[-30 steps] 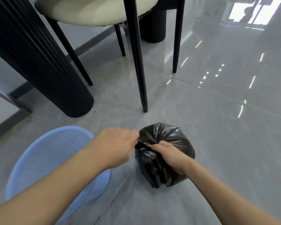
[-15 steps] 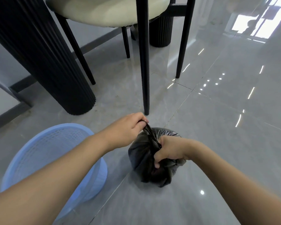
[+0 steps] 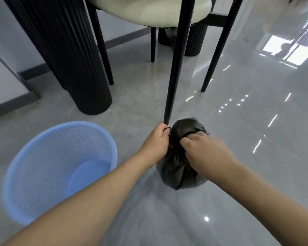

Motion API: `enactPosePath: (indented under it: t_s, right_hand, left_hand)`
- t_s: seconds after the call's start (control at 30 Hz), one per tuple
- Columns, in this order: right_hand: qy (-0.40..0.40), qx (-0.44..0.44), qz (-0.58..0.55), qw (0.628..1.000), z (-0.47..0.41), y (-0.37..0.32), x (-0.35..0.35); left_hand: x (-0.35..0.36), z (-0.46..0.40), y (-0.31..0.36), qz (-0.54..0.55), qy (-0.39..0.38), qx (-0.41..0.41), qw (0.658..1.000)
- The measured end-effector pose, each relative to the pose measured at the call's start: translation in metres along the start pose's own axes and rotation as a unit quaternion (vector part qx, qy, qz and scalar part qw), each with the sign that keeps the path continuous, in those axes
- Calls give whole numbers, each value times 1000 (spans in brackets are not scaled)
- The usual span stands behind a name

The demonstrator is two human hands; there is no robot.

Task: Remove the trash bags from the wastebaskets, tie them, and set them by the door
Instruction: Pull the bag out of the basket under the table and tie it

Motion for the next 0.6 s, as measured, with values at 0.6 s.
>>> enactPosePath:
  t_s: [0.6]
  right_hand:
    - [-164,240,-349,891,6,18,46]
  left_hand:
    - [-6,31,-30,-319,-161,-7,934]
Point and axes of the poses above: each hand's wrist, its own z-axis away from the middle knuckle, its own x-axis out of the palm, y = z × x, the point moved 3 cm from there along -z, towards the middle knuckle
